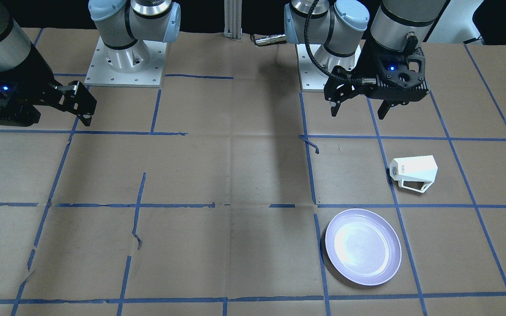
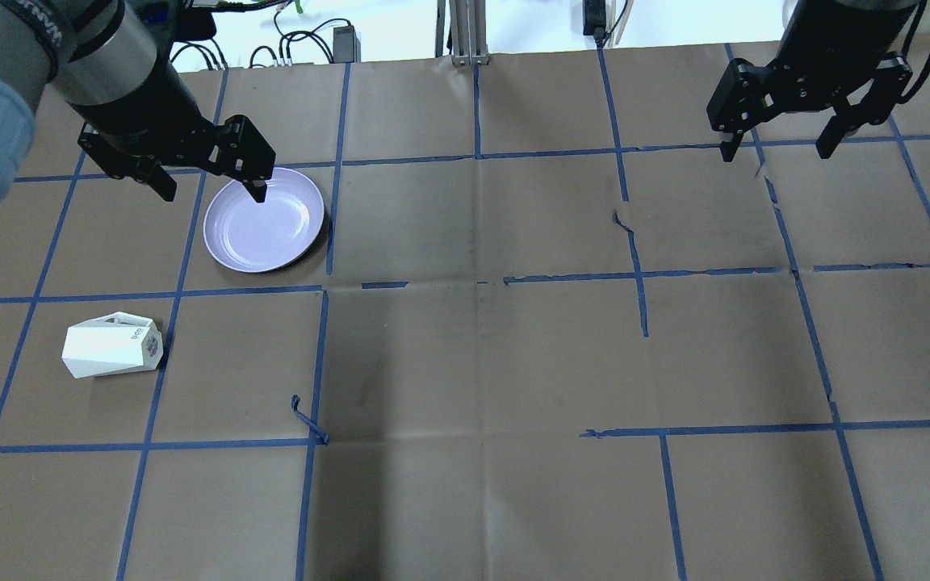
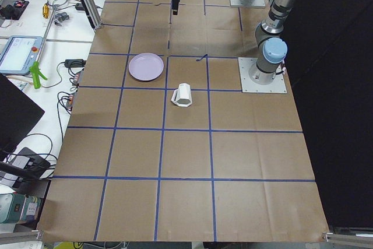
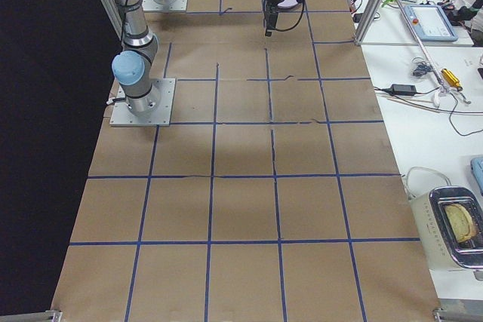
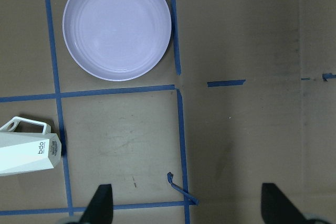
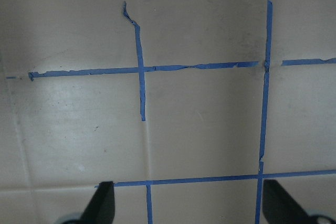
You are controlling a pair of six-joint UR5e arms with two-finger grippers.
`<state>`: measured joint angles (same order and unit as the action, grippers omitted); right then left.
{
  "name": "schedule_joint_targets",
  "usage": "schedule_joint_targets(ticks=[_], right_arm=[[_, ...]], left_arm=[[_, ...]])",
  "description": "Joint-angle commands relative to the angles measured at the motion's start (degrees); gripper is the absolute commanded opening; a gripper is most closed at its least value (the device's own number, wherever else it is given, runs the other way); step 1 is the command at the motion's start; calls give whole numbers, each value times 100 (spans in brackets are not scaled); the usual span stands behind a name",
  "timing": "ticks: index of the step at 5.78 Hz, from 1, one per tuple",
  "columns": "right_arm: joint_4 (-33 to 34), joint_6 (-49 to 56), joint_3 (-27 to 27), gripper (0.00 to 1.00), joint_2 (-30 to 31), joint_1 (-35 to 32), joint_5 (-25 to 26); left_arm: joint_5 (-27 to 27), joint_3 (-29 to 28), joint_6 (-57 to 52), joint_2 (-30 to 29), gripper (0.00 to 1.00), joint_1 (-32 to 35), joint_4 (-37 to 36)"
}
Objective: Flip cup and place on plate
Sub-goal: 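Move the left gripper away from the plate toward the white mug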
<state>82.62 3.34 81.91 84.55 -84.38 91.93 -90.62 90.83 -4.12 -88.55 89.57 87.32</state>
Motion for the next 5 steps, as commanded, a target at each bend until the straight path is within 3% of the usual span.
schedule_joint_targets(ticks=[1, 2, 5], right_arm=[[0, 0, 0, 100, 0, 0, 0], [0, 0, 0, 100, 0, 0, 0], [0, 0, 0, 100, 0, 0, 0]], left_arm=[[-17, -21, -53, 5, 99, -105, -4], [0, -47, -193, 22, 99, -637, 74], [70, -118, -2754, 66, 99, -2377, 427]])
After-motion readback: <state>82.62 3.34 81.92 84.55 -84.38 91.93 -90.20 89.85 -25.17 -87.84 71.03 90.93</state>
